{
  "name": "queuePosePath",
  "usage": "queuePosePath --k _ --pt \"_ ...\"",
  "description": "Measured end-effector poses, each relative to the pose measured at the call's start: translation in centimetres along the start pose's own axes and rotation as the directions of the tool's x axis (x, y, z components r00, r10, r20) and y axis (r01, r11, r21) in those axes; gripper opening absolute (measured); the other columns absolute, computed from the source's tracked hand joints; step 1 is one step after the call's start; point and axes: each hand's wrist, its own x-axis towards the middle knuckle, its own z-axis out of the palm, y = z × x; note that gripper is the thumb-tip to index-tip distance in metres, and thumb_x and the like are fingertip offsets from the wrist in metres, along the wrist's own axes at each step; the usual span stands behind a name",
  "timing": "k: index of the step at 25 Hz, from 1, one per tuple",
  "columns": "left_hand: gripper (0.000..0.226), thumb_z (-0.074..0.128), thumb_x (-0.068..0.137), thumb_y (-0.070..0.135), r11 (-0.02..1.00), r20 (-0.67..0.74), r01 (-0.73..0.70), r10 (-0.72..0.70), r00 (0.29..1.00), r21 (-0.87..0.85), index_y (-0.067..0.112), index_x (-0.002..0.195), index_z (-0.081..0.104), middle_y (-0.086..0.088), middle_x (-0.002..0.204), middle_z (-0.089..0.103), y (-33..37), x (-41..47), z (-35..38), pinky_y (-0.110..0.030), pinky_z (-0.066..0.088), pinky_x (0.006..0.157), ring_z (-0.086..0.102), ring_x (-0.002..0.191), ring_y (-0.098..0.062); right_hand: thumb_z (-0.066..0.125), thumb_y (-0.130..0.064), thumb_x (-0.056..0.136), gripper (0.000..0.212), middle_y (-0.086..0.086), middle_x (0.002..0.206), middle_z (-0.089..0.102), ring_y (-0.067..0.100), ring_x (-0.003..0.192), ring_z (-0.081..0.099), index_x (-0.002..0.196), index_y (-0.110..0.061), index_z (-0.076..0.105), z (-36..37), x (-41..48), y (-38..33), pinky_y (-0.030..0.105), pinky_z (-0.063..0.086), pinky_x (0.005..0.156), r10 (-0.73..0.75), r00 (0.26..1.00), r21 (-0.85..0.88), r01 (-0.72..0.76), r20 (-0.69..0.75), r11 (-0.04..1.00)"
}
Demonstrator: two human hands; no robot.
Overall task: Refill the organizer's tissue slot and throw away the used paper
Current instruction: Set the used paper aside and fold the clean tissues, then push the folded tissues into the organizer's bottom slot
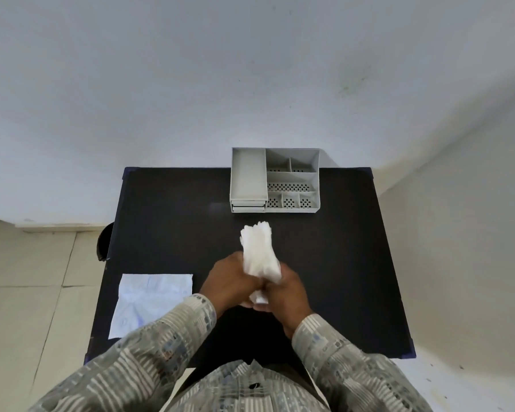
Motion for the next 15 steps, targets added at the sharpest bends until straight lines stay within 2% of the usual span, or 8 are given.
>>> queuePosePath --k 1,3,5,7,9,12,15 --pt "0.020 0.080 0.082 0.022 0.996 0.002 0.024 -0.024 1.000 -0.085 0.015 0.099 0.074 -0.012 0.086 0.082 0.1 0.2 0.1 -0.040 0.068 0.059 0.081 0.064 -0.023 0.064 -0.005 0.092 0.030 0.013 0.101 0.082 0.033 0.089 0.081 0.114 -0.022 0.075 -0.3 0.3 -0.2 0.044 0.067 0.069 -0.001 1.000 -0.012 0.001 -0.008 1.000" --pt "0.030 0.076 0.092 0.038 0.966 -0.028 0.091 -0.101 0.995 -0.242 0.010 0.101 0.075 -0.015 0.084 0.082 0.2 1.3 -0.6 -0.038 0.064 0.053 0.079 0.062 -0.029 0.058 0.000 0.094 0.038 0.010 0.107 0.082 0.026 0.088 0.080 0.120 -0.023 0.072 -1.3 0.7 -0.7 0.035 0.064 0.063 0.013 1.000 0.023 -0.013 0.005 1.000" --pt "0.039 0.066 0.096 0.048 0.934 -0.121 0.126 -0.175 0.977 -0.334 0.010 0.101 0.076 -0.014 0.087 0.082 0.0 3.0 -1.7 -0.034 0.058 0.048 0.079 0.064 -0.037 0.054 0.002 0.095 0.041 0.010 0.115 0.080 0.024 0.092 0.077 0.122 -0.023 0.071 -2.1 1.2 -1.2 0.031 0.061 0.062 0.049 0.999 0.086 -0.050 0.015 0.995" --pt "0.039 0.062 0.096 0.049 0.925 -0.226 0.120 -0.212 0.951 -0.361 0.014 0.100 0.078 -0.009 0.086 0.083 -0.4 5.6 -2.8 -0.034 0.057 0.051 0.080 0.066 -0.036 0.054 0.003 0.098 0.039 0.011 0.120 0.078 0.030 0.101 0.076 0.123 -0.023 0.069 -2.5 1.9 -1.5 0.029 0.060 0.060 0.094 0.996 0.189 -0.094 0.012 0.977" --pt "0.031 0.065 0.096 0.041 0.914 -0.266 0.120 -0.236 0.935 -0.388 0.014 0.102 0.079 -0.007 0.085 0.084 -0.7 8.6 -3.6 -0.036 0.058 0.056 0.077 0.066 -0.030 0.054 0.004 0.099 0.036 0.015 0.119 0.077 0.037 0.101 0.073 0.122 -0.020 0.068 -2.8 2.5 -1.8 0.029 0.059 0.058 0.163 0.987 0.325 -0.158 0.012 0.932" --pt "0.024 0.068 0.097 0.028 0.856 -0.201 0.161 -0.292 0.935 -0.492 0.009 0.109 0.076 -0.009 0.092 0.081 0.2 13.0 -3.9 -0.034 0.056 0.056 0.071 0.064 -0.025 0.056 0.005 0.100 0.032 0.018 0.116 0.077 0.033 0.088 0.075 0.122 -0.015 0.068 -3.2 3.0 -2.1 0.028 0.058 0.056 0.234 0.972 0.445 -0.225 0.034 0.867" --pt "0.021 0.069 0.098 0.023 0.742 -0.078 0.206 -0.328 0.941 -0.639 0.008 0.112 0.074 -0.008 0.087 0.073 2.0 16.0 -3.2 -0.037 0.055 0.064 0.065 0.063 -0.023 0.056 0.009 0.098 0.037 0.021 0.118 0.075 0.029 0.076 0.079 0.127 -0.010 0.067 -3.6 3.3 -2.2 0.024 0.056 0.050 0.279 0.957 0.580 -0.271 0.078 0.768"
